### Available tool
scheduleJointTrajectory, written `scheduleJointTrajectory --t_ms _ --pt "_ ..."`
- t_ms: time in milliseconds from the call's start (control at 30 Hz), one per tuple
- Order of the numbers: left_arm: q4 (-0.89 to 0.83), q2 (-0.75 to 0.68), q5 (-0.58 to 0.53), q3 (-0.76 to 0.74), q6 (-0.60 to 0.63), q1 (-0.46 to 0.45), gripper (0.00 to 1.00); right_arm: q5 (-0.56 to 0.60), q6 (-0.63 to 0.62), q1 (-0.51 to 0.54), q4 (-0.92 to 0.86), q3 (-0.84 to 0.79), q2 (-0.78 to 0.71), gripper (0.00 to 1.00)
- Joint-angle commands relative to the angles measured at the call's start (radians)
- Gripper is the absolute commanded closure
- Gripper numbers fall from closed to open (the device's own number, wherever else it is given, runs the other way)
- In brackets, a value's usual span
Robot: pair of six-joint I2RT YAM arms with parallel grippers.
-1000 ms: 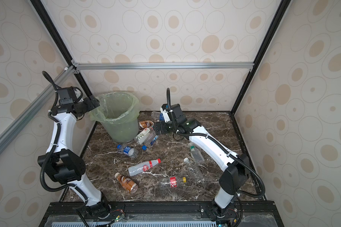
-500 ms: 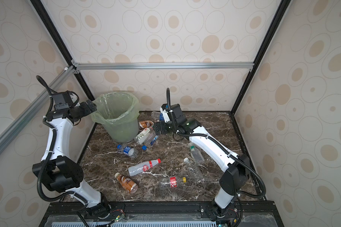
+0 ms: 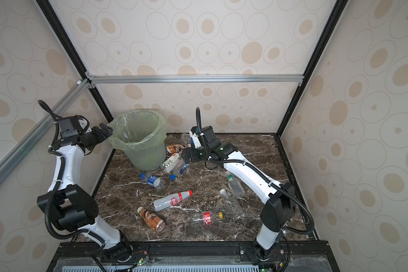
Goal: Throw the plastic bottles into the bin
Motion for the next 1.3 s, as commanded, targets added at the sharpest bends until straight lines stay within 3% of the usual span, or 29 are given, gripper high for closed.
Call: scheduleJointTrajectory --t_ms 0,167,400,900,1267 --pt "0.028 -0.038 -0.012 0.003 -0.02 0.028 0.01 -0.004 -0.009 0.011 0.007 0.012 0.012 0.01" --pt "0.04 -0.047 -0.013 -0.011 -0.03 0.045 0.01 -0.014 -0.01 0.01 0.021 0.003 0.019 0.01" --pt "0.15 -0.066 0.215 -0.079 -0.098 0.051 0.01 -0.017 -0.02 0.011 0.037 -0.003 0.028 0.01" --pt "0.178 -0.099 0.339 -0.086 -0.164 0.066 0.01 -0.032 -0.017 0.01 0.073 -0.03 0.032 0.01" --pt "0.164 -0.111 0.294 -0.044 -0.183 0.075 0.01 -0.065 -0.004 0.011 0.08 0.07 0.101 0.01"
